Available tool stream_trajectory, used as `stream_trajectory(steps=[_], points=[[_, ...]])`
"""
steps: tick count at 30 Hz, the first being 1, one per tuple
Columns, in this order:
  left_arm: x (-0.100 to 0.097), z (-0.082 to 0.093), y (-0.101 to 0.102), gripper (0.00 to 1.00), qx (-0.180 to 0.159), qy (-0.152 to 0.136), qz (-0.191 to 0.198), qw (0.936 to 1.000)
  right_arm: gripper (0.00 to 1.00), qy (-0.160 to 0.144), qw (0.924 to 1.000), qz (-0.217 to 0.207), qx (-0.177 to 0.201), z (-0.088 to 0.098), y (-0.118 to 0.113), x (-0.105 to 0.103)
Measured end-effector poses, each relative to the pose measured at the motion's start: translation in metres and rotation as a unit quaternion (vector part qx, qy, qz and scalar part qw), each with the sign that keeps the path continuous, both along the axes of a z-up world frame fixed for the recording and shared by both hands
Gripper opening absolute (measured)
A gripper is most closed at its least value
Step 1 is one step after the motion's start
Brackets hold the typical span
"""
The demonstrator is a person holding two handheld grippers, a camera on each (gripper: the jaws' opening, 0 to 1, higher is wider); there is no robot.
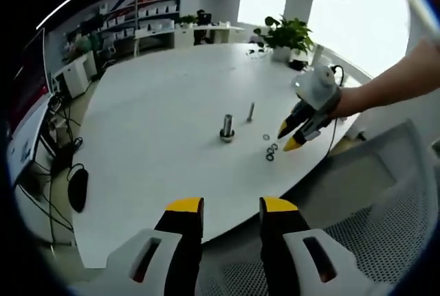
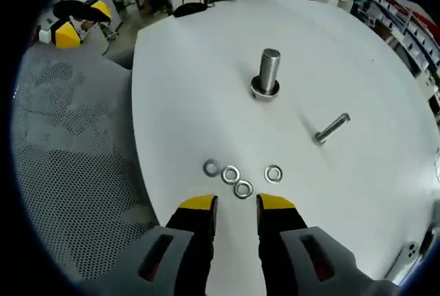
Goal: Place the washer onto the threaded stud by aligning its center hole with the stud, sliding it down to the base, and recovering from edge contact or off-axis alignment until the washer reaches the visible bottom stop.
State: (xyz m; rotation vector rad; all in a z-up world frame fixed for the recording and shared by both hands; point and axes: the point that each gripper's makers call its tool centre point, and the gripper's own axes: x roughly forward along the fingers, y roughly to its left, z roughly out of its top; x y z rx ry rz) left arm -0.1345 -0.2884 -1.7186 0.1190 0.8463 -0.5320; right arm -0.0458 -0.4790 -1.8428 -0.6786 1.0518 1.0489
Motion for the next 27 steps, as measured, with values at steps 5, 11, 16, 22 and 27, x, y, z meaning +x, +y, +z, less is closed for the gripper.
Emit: stream_trajectory(steps=[5,11,16,22,27], points=[[0.000,0.002,0.001,0.31,-0.005,-0.003,0.003,1.0000,0.25,0.002,0.9998,0.015,-0.012,-0.007,0.003,0.003],[-0.002,0.000,-0.001,0.31,0.001,0.001,-0.004,1.0000,0.21,-0.006,0.9983,0.051,-0.028,-0.010,0.002,0.006],[-0.001,0.000,-0.002,0.31,-0.002,0.000,-0.008,1.0000,0.18,-0.009,0.9971,0.068,-0.032,-0.009,0.003,0.008],[-0.001,0.001,-0.001,0.31,-0.001,-0.002,-0.006,1.0000,0.16,-0.011,0.9908,0.125,-0.050,-0.010,0.005,0.006],[-0.001,0.000,-0.001,0.30,-0.001,-0.001,-0.006,1.0000,0.16,0.011,0.9824,0.160,-0.096,-0.011,0.004,0.007]])
